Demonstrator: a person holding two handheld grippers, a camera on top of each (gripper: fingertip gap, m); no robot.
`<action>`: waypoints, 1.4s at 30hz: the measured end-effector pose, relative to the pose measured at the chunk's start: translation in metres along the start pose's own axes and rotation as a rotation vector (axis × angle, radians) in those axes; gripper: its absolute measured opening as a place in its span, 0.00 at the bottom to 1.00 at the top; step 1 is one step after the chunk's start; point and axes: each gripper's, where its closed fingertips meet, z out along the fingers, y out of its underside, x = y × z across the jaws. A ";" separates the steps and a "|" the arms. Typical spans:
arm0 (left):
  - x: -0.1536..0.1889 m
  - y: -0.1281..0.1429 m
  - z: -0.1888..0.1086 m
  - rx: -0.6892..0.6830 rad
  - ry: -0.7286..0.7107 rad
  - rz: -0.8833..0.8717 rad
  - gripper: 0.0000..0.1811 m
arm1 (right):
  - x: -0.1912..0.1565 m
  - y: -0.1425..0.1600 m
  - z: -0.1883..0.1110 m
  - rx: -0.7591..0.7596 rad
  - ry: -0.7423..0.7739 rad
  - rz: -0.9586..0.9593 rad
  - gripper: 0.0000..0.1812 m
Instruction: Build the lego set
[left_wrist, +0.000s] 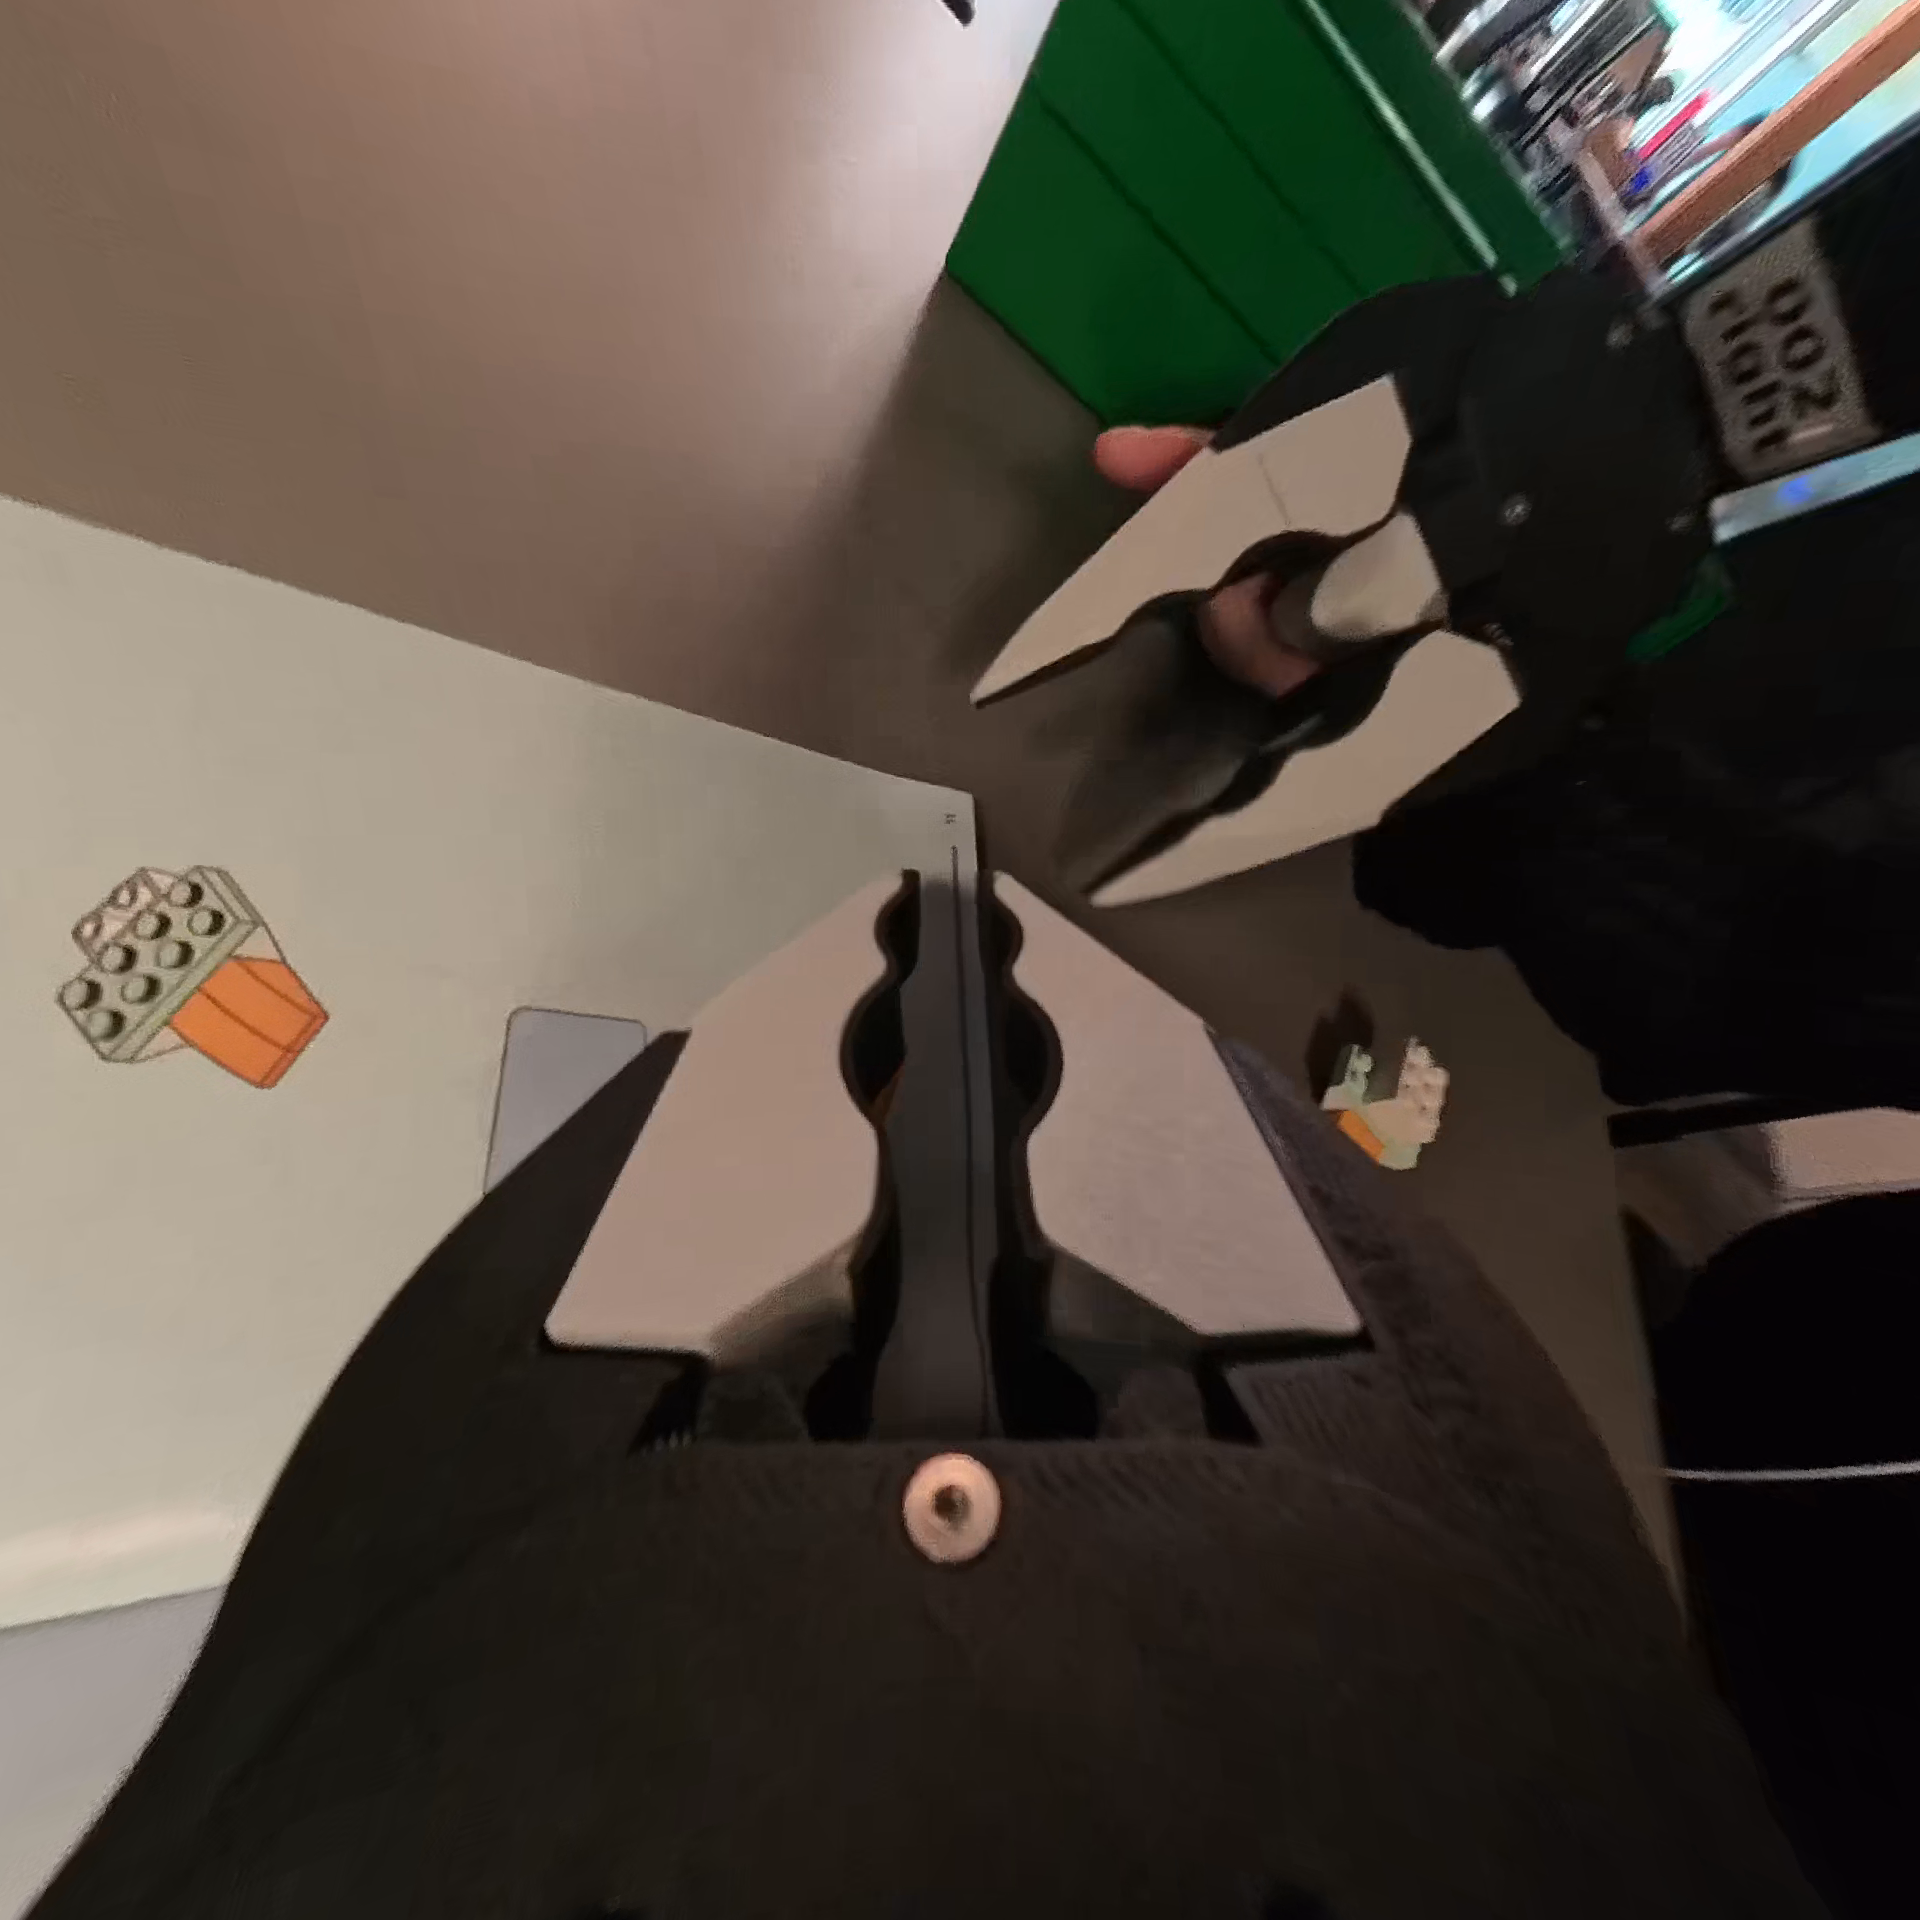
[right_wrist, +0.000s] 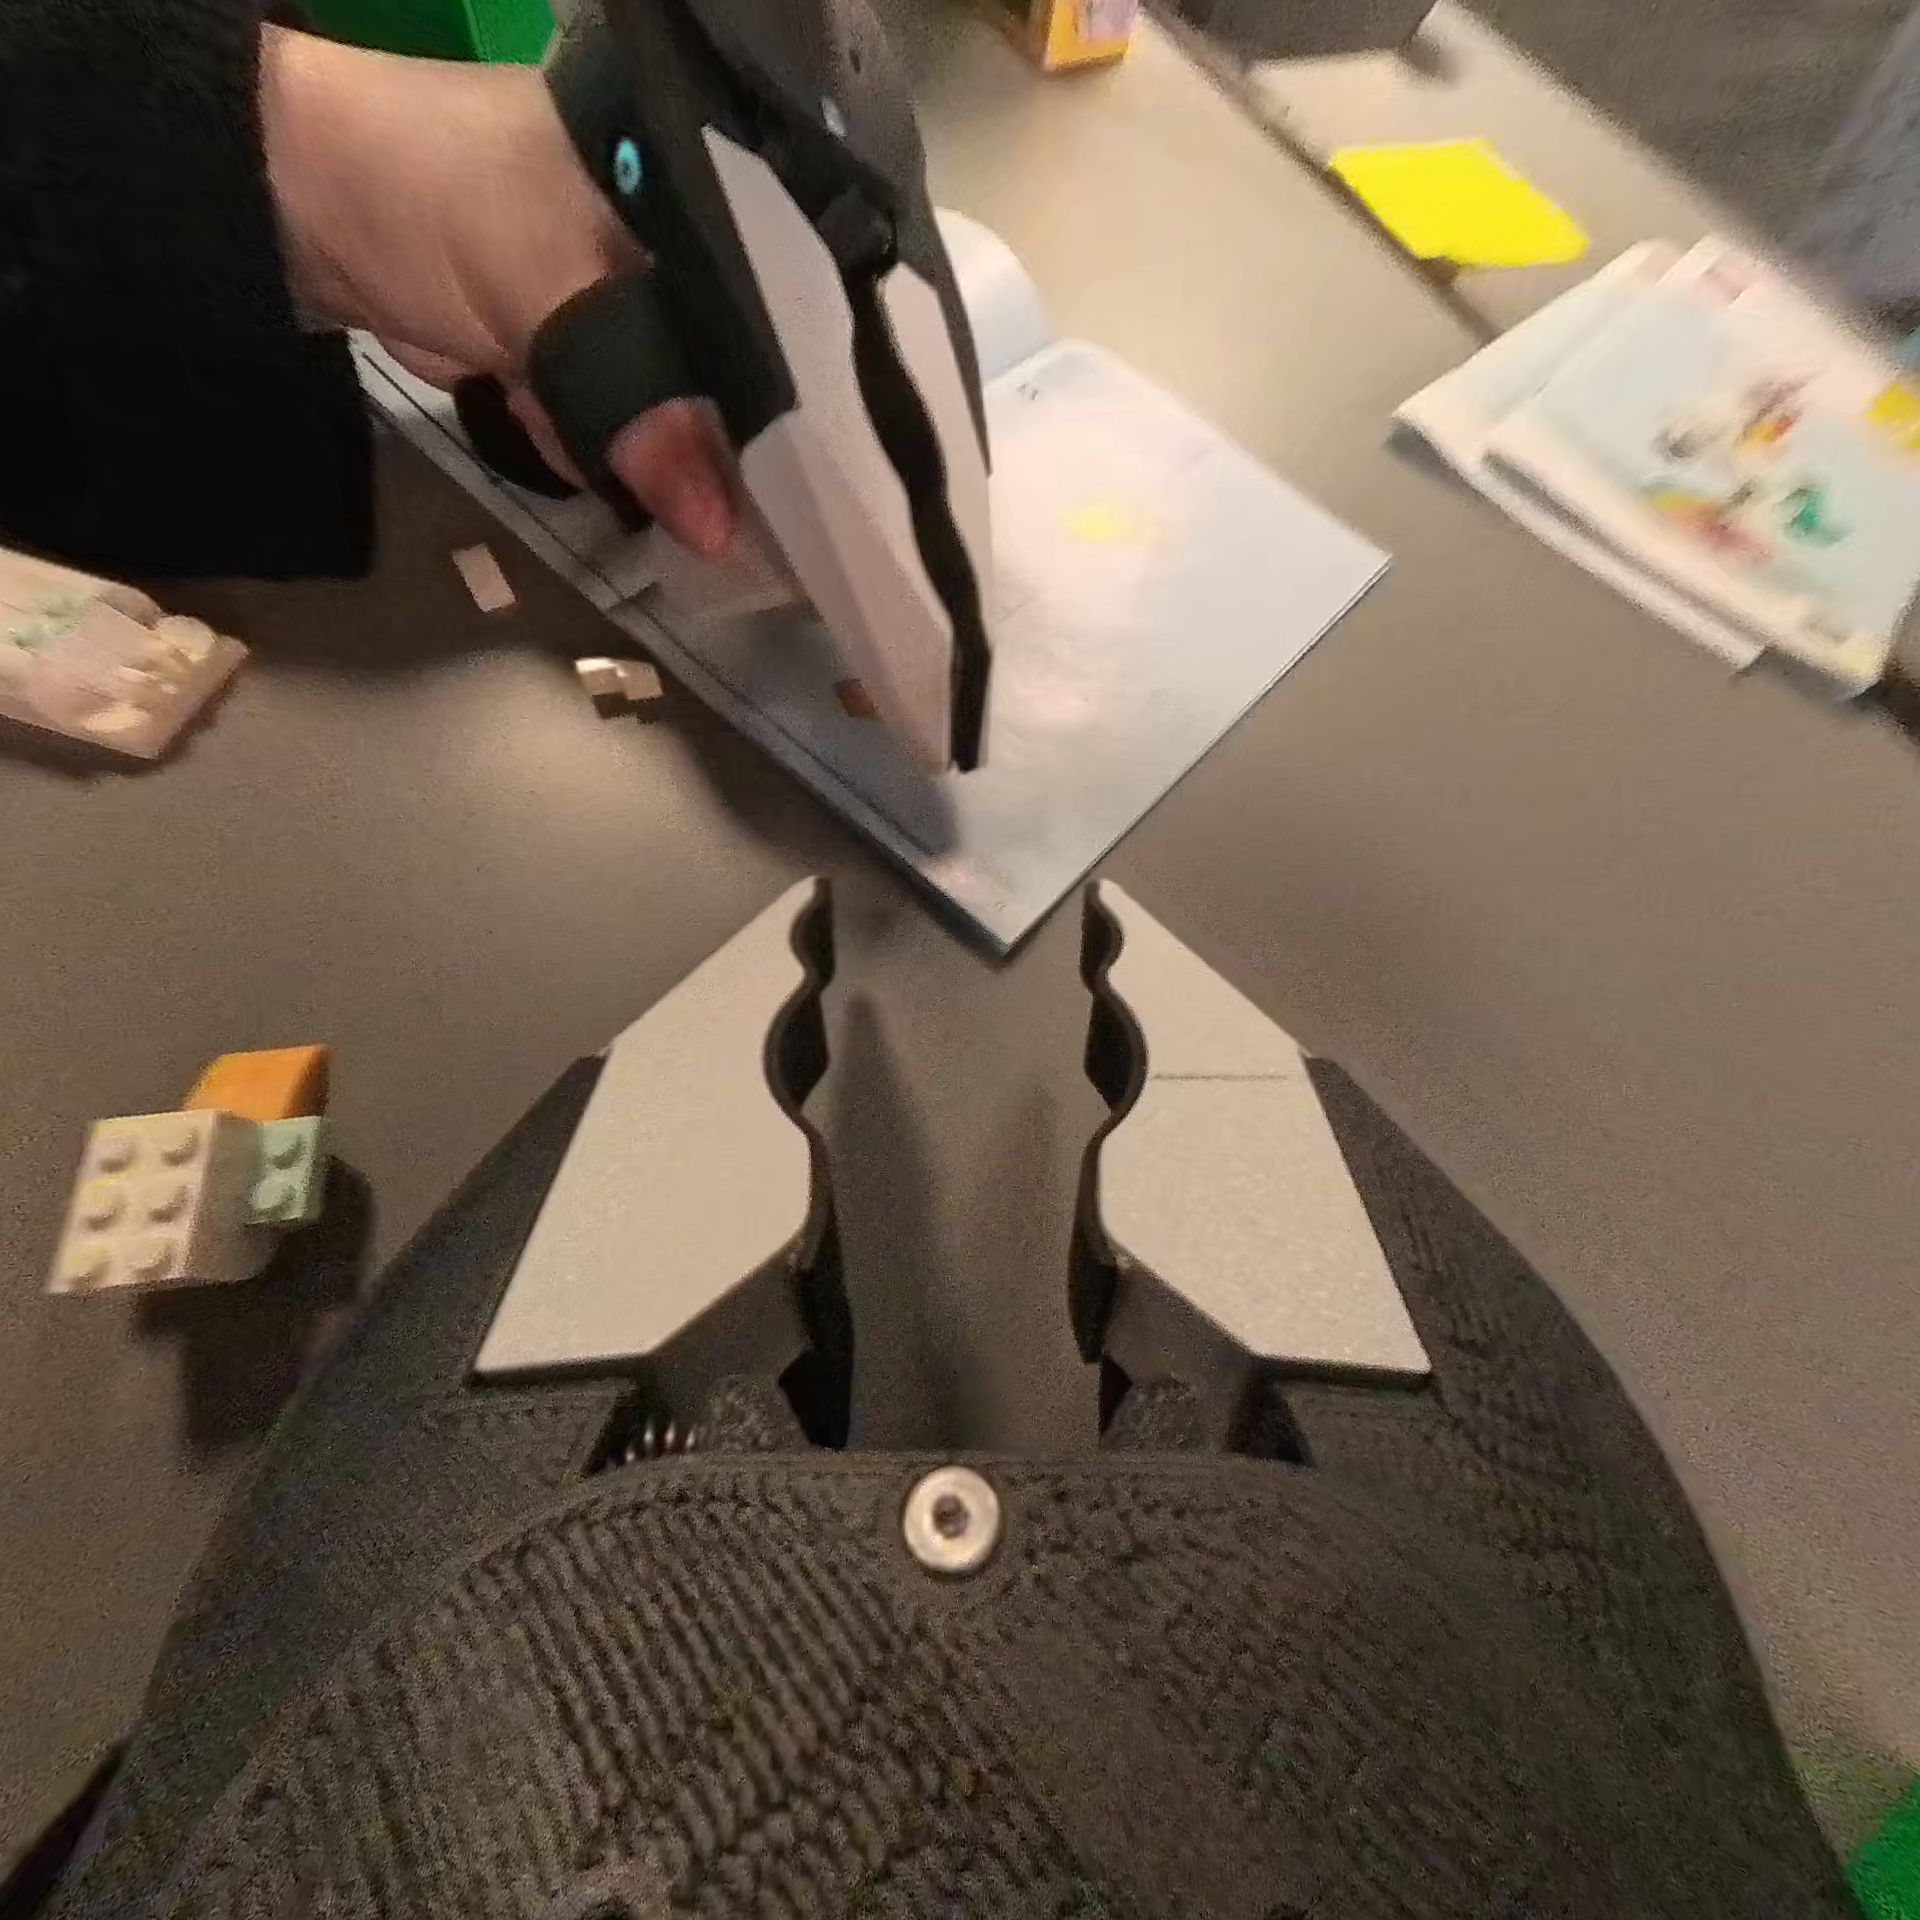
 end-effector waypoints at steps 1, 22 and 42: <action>-0.001 -0.001 -0.001 0.004 0.024 -0.040 0.04 | -0.003 0.003 0.001 -0.018 -0.024 0.035 0.28; -0.004 -0.005 -0.005 0.041 0.080 -0.136 0.00 | -0.016 0.012 0.007 -0.097 -0.118 0.191 0.30; 0.006 -0.004 -0.004 0.031 0.101 -0.054 0.15 | -0.018 -0.013 0.013 0.014 -0.058 0.049 0.25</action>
